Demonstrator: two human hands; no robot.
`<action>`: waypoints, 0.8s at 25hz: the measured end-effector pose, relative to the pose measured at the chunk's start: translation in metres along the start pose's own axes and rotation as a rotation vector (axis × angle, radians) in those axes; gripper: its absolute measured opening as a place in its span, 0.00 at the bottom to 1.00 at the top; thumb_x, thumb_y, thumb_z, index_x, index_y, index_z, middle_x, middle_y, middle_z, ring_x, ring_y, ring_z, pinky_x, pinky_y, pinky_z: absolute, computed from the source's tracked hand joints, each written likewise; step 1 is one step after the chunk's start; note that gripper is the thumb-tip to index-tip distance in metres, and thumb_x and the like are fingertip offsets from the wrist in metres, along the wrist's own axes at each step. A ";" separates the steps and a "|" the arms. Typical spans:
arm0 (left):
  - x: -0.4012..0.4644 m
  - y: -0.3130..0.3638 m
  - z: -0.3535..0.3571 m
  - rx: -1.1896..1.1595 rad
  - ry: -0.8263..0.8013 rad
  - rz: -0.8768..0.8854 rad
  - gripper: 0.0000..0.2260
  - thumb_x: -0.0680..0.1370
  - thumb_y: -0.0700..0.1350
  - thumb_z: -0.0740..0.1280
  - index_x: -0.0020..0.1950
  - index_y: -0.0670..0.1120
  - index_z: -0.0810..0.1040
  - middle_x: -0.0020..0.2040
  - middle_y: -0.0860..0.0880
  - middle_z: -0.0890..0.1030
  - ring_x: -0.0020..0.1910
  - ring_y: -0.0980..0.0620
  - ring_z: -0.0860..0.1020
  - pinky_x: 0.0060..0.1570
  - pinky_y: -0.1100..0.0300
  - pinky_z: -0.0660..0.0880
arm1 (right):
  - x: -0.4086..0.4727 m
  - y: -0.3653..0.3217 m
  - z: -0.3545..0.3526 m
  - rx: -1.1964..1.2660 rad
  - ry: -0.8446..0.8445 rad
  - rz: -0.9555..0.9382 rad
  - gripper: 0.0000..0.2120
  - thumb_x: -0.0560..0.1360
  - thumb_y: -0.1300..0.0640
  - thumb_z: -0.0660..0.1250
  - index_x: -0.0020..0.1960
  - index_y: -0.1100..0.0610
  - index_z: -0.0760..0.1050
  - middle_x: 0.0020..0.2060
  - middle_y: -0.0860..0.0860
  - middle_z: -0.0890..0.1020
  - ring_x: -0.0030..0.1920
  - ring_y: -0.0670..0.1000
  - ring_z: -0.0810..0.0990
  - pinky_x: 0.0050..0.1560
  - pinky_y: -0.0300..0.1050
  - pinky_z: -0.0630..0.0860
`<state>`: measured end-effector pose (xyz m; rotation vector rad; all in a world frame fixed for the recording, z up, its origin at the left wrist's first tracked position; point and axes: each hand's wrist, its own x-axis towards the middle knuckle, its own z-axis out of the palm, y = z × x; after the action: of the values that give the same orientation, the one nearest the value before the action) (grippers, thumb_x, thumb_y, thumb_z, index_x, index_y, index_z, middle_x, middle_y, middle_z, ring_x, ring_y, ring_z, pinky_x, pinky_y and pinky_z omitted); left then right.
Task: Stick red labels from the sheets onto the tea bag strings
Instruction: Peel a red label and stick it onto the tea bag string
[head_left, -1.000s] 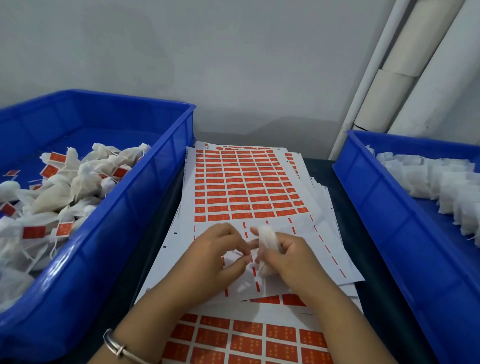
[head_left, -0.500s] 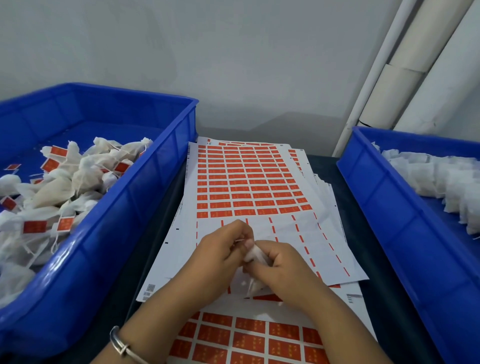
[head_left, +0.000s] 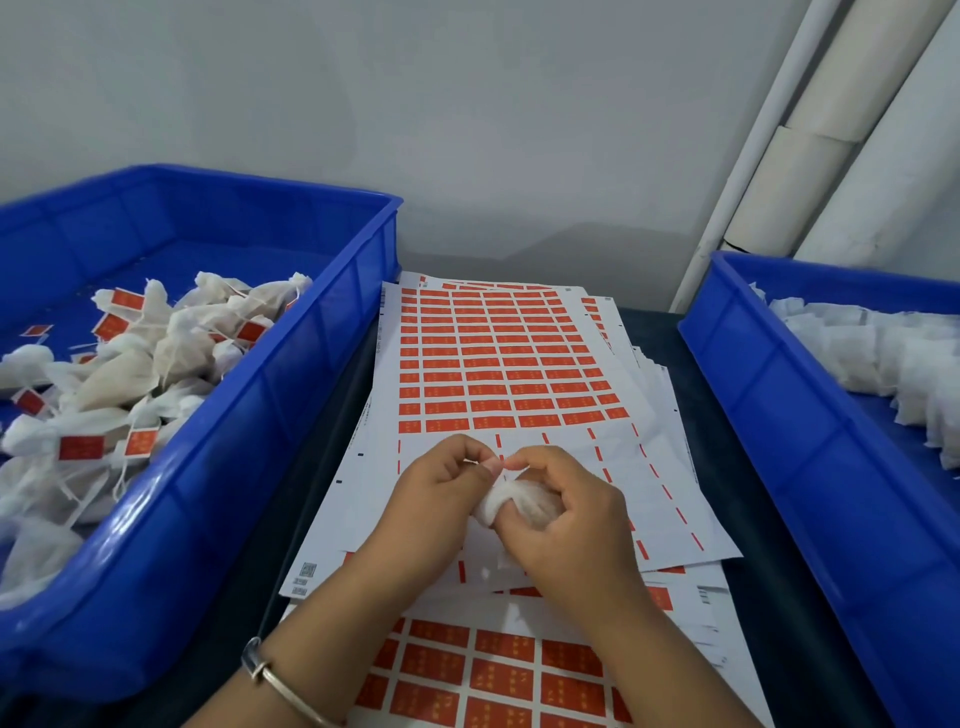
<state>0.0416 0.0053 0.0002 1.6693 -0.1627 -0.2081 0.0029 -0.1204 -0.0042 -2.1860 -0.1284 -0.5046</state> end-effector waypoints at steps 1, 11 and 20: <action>0.001 0.000 0.000 -0.031 0.010 -0.009 0.09 0.79 0.44 0.62 0.40 0.49 0.78 0.35 0.51 0.80 0.32 0.56 0.77 0.33 0.67 0.74 | -0.001 0.000 0.002 -0.043 0.065 -0.038 0.12 0.66 0.49 0.69 0.50 0.43 0.77 0.40 0.40 0.79 0.39 0.44 0.79 0.38 0.33 0.78; 0.002 -0.001 -0.003 0.061 0.070 0.010 0.07 0.79 0.47 0.61 0.43 0.52 0.76 0.35 0.56 0.78 0.33 0.63 0.75 0.33 0.72 0.72 | 0.000 0.004 0.010 -0.166 0.008 0.033 0.06 0.77 0.54 0.65 0.53 0.48 0.77 0.42 0.40 0.77 0.39 0.38 0.73 0.41 0.25 0.67; 0.015 0.008 -0.029 -0.196 0.206 -0.062 0.07 0.78 0.37 0.63 0.45 0.48 0.75 0.38 0.59 0.82 0.40 0.60 0.81 0.42 0.63 0.77 | 0.015 0.007 -0.020 0.470 -0.278 0.621 0.09 0.78 0.49 0.61 0.48 0.49 0.79 0.44 0.42 0.83 0.49 0.45 0.81 0.49 0.40 0.78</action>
<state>0.0636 0.0294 0.0106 1.4903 0.0629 -0.0937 0.0127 -0.1414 0.0072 -1.6978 0.2566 0.1712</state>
